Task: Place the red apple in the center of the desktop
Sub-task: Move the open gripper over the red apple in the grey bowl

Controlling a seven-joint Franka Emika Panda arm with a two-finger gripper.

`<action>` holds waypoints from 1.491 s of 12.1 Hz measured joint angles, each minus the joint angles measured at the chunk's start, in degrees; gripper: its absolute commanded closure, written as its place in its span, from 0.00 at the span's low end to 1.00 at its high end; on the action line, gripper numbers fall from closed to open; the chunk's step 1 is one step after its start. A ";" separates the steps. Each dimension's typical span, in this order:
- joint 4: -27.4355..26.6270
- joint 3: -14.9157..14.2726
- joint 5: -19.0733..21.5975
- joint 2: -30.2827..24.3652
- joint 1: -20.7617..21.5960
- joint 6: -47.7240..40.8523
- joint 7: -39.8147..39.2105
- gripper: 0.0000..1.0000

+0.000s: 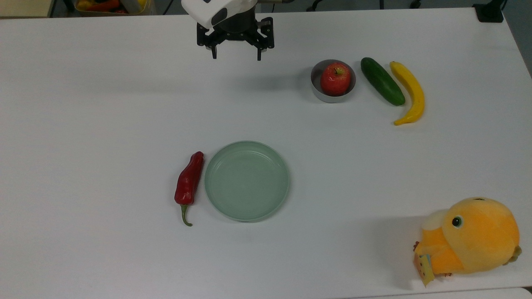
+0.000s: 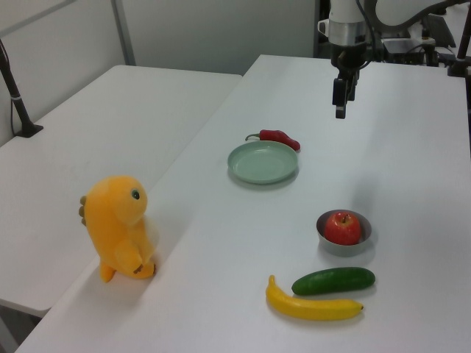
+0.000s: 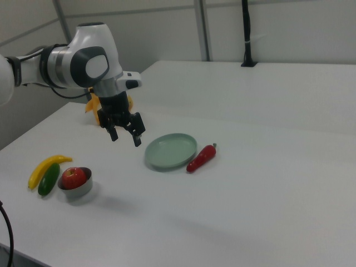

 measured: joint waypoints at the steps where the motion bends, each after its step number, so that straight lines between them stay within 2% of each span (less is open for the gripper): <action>1: -0.01 0.00 0.00 -0.01 0.00 0.00 0.00 0.00; 12: -0.01 0.27 0.04 -0.01 -0.04 0.00 0.02 0.00; 18: -0.20 3.40 0.24 0.00 -0.23 0.00 0.42 0.00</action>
